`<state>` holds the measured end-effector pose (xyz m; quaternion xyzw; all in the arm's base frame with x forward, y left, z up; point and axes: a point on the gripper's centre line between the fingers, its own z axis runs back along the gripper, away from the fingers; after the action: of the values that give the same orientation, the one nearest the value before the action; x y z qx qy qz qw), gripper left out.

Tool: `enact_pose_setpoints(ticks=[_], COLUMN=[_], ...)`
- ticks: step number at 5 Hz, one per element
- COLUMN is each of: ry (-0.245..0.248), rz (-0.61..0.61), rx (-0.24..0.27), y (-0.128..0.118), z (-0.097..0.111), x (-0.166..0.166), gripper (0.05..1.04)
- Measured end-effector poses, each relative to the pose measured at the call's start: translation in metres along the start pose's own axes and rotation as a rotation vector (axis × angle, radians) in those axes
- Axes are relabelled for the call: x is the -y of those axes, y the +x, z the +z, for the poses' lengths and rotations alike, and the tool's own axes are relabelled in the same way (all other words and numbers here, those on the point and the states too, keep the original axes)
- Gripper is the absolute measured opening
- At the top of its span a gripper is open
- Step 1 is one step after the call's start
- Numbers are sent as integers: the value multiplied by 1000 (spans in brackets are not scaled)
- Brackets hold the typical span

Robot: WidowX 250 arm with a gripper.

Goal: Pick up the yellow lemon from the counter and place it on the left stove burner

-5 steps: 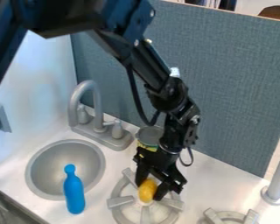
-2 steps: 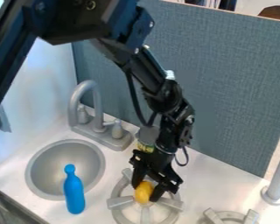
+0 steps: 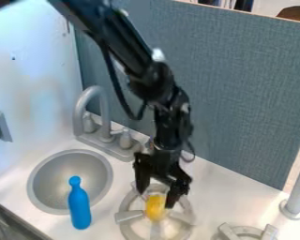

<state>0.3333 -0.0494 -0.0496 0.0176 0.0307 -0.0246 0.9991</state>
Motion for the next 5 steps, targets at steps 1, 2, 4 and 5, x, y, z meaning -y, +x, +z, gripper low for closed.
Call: enact_pose_setpoints(ticks=[1, 2, 4, 5], ry=[2, 30, 85, 93], rz=[-8, -34, -152, -166], rx=[48, 48, 99, 135], y=[3, 6, 36, 52], z=[14, 18, 45, 62], x=[-6, -17, -44, -57], gripper=[1002, 1001, 1001, 1001])
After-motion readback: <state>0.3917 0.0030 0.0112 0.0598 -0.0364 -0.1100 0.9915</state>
